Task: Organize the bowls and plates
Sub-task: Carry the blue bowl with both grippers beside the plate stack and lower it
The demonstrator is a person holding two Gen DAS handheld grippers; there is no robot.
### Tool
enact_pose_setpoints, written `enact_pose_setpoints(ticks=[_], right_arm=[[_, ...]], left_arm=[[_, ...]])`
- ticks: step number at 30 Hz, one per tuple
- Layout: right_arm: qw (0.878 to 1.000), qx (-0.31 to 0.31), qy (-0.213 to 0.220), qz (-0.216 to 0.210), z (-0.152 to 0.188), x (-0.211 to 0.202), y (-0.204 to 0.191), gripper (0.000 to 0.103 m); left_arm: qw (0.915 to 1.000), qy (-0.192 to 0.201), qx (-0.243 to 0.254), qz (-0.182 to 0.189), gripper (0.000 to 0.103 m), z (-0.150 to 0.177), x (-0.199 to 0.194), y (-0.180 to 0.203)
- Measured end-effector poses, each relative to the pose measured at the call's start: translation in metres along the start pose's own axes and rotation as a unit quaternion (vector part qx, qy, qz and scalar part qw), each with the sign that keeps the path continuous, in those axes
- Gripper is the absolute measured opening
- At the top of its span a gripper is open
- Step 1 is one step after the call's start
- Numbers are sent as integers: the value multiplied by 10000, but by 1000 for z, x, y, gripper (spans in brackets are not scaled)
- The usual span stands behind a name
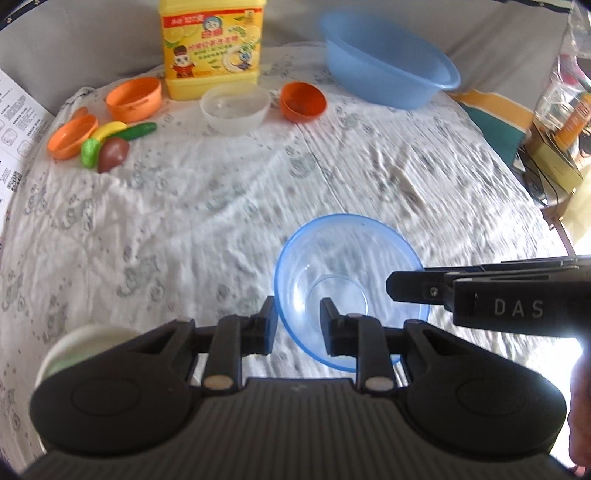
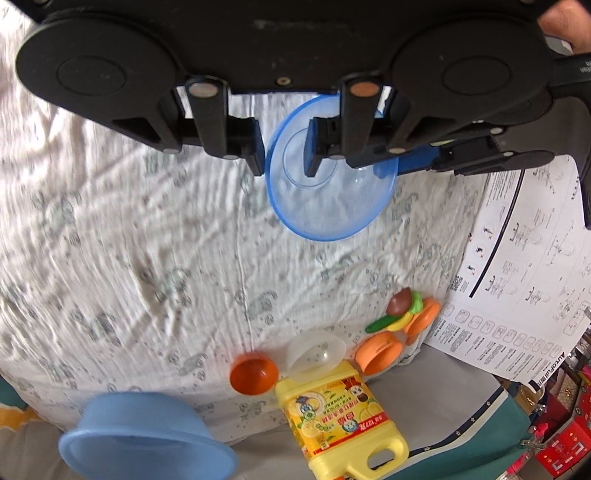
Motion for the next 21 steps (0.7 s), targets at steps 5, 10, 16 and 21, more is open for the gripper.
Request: enact_pose_setpoints(ticks=[5, 10, 16, 21], right_arm=[[9999, 112, -61, -27, 17, -6, 7, 23], [9998, 169, -135, -18, 29, -8, 9, 23], [9995, 244, -174, -46, 38, -12, 12, 23], [9994, 270, -213, -46, 41, -11, 12, 23]], left_arm=[[9999, -113, 88, 60, 25, 14, -1, 8], [9997, -200, 150, 80, 26, 23, -1, 13], [9994, -282, 177, 138, 26, 30, -1, 15], [9991, -340, 189, 147, 27, 33, 1, 15]])
Point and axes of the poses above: each gripper's, at about its wrist camera, not at the fingertips, and x roughly the way its jaws point, y to its right, z to its underside, the point moved 3 cm from there along x, roughly the way its jaws point, and after that the axes turned 11 degrees about -z, right-handed, at the moved point
